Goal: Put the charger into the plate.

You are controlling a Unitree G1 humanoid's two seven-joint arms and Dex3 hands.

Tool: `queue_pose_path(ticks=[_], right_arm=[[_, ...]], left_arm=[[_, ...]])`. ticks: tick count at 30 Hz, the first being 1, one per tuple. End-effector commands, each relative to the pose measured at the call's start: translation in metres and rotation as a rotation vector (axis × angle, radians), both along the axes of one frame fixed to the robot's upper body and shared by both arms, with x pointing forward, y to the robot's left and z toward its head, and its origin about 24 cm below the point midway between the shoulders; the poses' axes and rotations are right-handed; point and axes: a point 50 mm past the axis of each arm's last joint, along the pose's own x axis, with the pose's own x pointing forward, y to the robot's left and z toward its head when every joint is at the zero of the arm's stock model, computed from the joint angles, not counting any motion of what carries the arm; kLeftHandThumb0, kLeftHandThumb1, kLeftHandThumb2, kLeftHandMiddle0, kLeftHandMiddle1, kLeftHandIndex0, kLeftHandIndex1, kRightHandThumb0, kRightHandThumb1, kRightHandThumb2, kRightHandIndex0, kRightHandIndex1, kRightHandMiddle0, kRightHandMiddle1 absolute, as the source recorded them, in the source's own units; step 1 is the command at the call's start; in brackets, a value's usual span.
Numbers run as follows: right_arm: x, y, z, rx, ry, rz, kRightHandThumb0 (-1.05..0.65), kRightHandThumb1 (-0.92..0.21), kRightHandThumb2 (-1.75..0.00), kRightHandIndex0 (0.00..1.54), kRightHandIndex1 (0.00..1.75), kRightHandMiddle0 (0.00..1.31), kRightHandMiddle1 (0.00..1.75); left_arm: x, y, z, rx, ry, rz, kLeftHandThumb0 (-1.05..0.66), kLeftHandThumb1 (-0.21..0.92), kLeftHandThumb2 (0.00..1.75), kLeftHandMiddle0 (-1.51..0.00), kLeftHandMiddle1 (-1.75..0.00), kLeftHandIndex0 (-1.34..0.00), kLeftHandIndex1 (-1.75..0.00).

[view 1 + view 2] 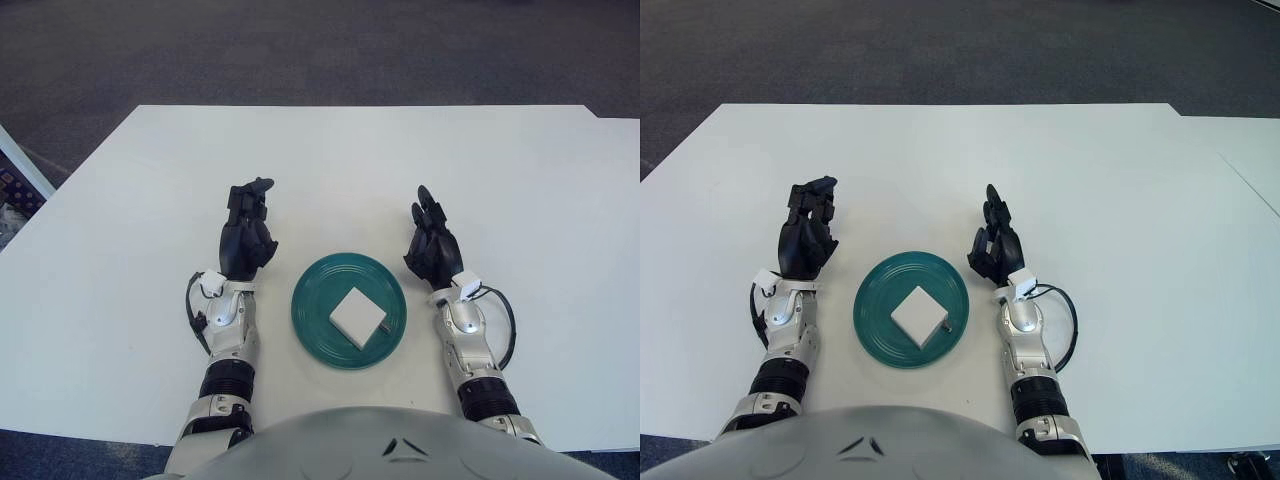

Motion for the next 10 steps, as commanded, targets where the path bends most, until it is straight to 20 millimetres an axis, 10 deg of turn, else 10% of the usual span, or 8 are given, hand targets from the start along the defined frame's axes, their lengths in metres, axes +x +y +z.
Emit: queue_pose_path(ticks=[1,10], right_arm=[[-0.0361,-0.0121,-0.0427,-0.013,0.209,-0.047,-0.93,-0.92,-0.97,0.0,0.0,0.0,0.1],[-0.036,-0.0131,-0.0421,-0.012,0.21,-0.045,-0.94,-0.92,-0.97,0.0,0.0,0.0,0.09]], left_arm=[[-0.0399,-0.0077,-0.0561,-0.124,0.261,0.043,-1.05,0.92,0.79,-0.04,-0.01,-0.02,-1.25],[-0.0411,-0.0079,-0.0562,-0.121,0.267,0.057,-1.05,0.92,0.78,-0.05,0.0,0.0,-1.16]])
